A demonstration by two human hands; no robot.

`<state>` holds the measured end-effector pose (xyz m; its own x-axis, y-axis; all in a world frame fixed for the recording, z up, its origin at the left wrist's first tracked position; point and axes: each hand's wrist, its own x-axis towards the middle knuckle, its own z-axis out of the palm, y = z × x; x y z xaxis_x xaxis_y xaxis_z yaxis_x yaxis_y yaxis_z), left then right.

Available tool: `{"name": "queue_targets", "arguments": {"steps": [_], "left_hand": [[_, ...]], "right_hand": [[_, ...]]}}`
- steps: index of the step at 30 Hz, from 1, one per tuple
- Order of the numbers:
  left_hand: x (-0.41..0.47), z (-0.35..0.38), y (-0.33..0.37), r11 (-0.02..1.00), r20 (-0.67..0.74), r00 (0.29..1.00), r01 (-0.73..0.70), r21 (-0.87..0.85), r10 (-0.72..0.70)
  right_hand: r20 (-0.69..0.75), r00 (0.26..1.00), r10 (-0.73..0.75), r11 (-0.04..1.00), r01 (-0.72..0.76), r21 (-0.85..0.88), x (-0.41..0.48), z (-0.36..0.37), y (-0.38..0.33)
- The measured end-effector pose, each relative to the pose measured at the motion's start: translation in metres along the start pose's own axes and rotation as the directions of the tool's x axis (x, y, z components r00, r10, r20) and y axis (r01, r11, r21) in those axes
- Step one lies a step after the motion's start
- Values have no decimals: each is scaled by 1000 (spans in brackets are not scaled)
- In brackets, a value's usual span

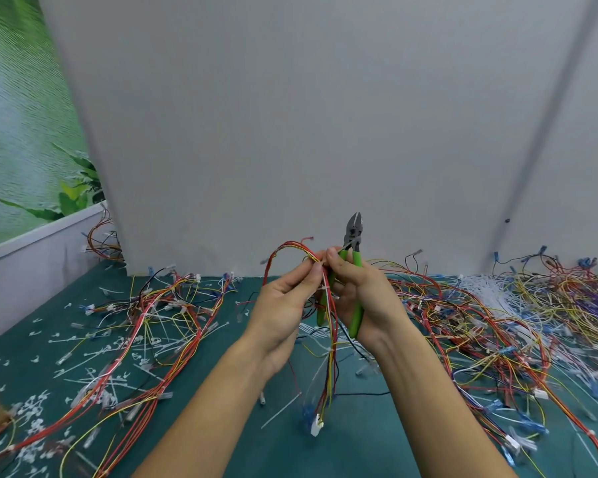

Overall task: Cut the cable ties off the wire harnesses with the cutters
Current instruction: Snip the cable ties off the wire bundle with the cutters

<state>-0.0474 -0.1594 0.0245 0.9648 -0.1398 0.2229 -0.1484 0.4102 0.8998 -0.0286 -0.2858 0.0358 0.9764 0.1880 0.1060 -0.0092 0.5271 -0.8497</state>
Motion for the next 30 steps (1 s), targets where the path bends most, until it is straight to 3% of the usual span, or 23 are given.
{"name": "queue_targets", "arguments": {"steps": [4, 7, 12, 17, 20, 22, 24, 25, 27, 28, 30], "left_hand": [[3, -2, -1, 997, -37, 999, -20, -73, 17], [5, -6, -3, 993, -90, 989, -117, 11, 118], [8, -12, -1, 946, -114, 955, -247, 211, 275], [11, -20, 0, 914, -155, 950, -205, 350, 272], [13, -24, 0, 893, -165, 948, -186, 411, 273], [14, -26, 1, 874, -172, 942, -184, 451, 287], [14, -28, 3, 852, -191, 931, -184, 489, 311], [14, -30, 4, 842, -199, 925, -186, 507, 324], [14, -33, 6, 828, -206, 916, -194, 527, 345], [15, -35, 7, 823, -210, 912, -195, 534, 352], [15, -39, 9, 817, -225, 906, -188, 545, 359]], "right_hand": [[-45, 999, -28, 999, 29, 40, 1, 2, 0], [-188, 982, -2, 980, 40, 197, 7, -2, -2], [-346, 933, 100, 846, 103, 523, 10, -11, -11], [-315, 948, 43, 790, 160, 591, 2, -14, -15], [-169, 985, 47, 830, 55, 556, 1, -14, -18], [-75, 993, 87, 942, -57, 331, 1, -16, -19], [-100, 988, 122, 982, -134, -131, -3, -13, -18], [-126, 986, 106, 901, -149, -408, -5, -12, -16], [-110, 994, 7, 560, -95, -823, -6, -12, -11], [-59, 998, -23, 401, -45, -915, -6, -12, -8], [25, 1000, -2, 267, 25, -964, -8, -15, -6]]}}
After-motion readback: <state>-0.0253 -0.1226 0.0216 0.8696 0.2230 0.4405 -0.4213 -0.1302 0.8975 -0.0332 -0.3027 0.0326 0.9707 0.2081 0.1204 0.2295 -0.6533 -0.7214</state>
